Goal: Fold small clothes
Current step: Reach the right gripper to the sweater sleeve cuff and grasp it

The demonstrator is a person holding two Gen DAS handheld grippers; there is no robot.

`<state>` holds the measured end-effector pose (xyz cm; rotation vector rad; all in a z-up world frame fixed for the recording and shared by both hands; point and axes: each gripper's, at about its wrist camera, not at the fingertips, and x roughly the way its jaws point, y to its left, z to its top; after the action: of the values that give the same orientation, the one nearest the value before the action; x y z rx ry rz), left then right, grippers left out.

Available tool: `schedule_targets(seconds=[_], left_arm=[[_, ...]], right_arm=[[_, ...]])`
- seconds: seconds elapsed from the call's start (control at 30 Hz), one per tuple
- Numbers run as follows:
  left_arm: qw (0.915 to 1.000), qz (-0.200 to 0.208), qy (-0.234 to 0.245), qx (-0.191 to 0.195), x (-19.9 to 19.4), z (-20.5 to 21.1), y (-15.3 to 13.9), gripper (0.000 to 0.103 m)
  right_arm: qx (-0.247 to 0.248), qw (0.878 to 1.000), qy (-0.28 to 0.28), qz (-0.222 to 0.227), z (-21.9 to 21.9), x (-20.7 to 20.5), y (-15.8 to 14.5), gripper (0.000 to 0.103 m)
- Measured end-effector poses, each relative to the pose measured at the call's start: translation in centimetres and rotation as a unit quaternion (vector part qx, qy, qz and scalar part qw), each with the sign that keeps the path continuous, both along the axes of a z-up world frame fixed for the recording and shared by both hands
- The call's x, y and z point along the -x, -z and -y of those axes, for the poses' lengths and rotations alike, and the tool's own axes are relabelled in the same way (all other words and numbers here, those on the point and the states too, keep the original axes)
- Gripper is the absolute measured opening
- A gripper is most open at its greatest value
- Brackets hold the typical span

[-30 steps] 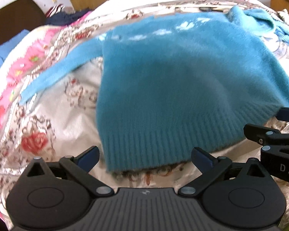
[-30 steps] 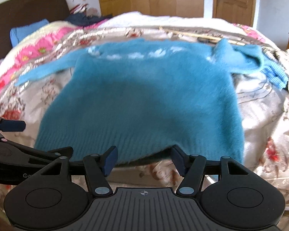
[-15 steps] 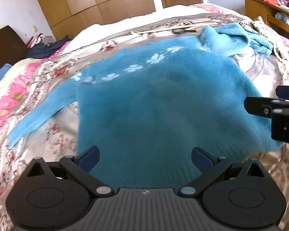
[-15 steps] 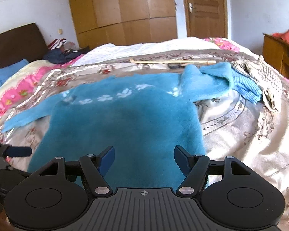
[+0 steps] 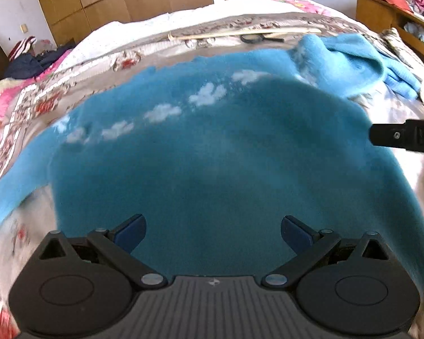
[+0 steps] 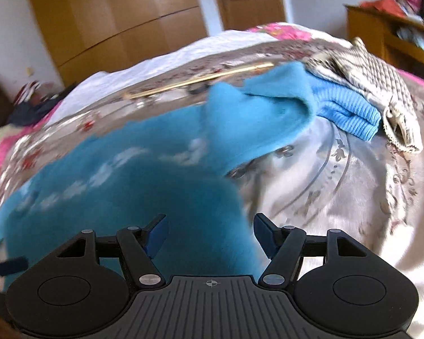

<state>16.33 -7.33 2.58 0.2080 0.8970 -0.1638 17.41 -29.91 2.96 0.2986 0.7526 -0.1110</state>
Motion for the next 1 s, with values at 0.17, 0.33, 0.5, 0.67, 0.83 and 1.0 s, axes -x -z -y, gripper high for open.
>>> schedule_targets(seconds=[0.17,0.33,0.5,0.67,0.83,1.0], left_arm=[[0.9996,0.026,-0.002,0.011,-3.9,0.7,1.5,0.103],[0.9991,0.04,0.004,0.016,-5.5,1.5,3.5,0.103],[0.9973,0.069,0.006,0.025,-4.7,1.4,4.6,0.103],[0.9969,0.067,0.009,0.04,-5.1,1.1,4.7,0.103],[0.9967,0.063,0.015,0.049,-5.4,0.7,4.4,0.103],[0.9962,0.065,0.018,0.055,-5.3,0.5,4.5,0.103]], right_arm=[[-0.051,0.996,0.07,0.003,5.3,-4.7,1.8,0.064],[-0.025,0.989,0.146,0.023,9.7,-7.9,1.8,0.058],[0.198,0.974,0.102,0.042,7.7,-11.5,0.3,0.058],[0.366,0.93,0.022,0.004,4.2,-15.9,2.9,0.055],[0.386,0.922,0.024,-0.02,4.6,-18.4,3.3,0.023],[0.32,0.946,0.05,-0.008,6.2,-17.1,1.9,0.018]])
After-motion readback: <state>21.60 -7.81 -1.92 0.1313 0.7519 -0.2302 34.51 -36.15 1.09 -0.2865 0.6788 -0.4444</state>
